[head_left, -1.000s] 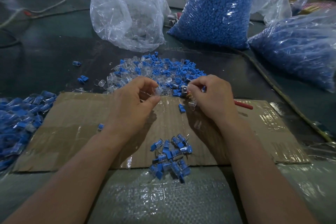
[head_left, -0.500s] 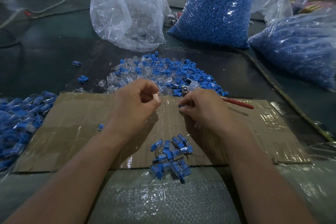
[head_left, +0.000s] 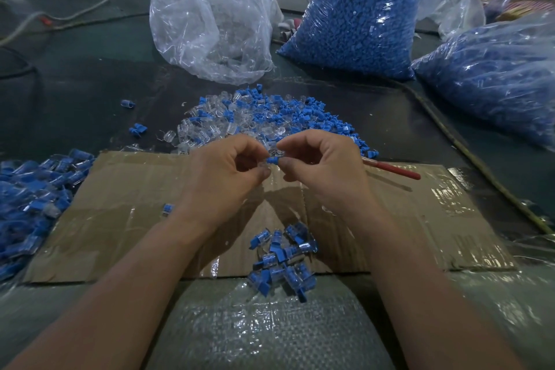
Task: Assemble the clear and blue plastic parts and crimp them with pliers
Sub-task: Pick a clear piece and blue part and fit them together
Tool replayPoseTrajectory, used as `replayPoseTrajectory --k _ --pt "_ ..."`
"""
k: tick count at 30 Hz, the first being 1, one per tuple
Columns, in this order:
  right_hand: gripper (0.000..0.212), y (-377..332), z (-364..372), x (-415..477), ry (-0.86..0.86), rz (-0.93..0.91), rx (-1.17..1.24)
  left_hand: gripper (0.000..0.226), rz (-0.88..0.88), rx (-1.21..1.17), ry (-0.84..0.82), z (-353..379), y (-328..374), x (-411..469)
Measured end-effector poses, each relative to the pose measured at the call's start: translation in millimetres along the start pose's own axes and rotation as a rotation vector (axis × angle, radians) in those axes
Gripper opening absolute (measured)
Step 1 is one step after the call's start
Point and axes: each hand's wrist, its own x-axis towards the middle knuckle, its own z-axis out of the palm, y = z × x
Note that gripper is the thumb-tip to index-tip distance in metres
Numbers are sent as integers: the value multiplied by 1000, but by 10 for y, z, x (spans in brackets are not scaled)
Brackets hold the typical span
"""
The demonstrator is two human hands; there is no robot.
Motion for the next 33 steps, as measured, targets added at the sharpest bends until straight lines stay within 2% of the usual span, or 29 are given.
replayPoseTrajectory --k 10,17,21,23,26,28,30,33 --pt "24 3 13 -9 -30 52 82 23 100 90 -21 8 3 -29" --pt "21 11 -27 -10 -78 158 162 27 96 -17 8 -14 7 -30" --pt "28 -24 -66 -22 -273 290 490 23 152 -43 25 -45 58 -27" --pt "28 -31 -63 -25 -278 282 552 21 160 -34 12 -53 80 -28" --pt "25 -21 -52 -20 -226 238 533 29 111 -60 18 -63 94 -27" --pt "24 -1 -70 0 -195 218 506 32 28 -178 7 -74 113 -24" --pt "24 17 -84 9 -193 211 500 24 -43 -297 -17 -78 133 -23" --pt "25 40 -70 1 -221 213 479 13 -88 -301 -60 -68 131 -24"
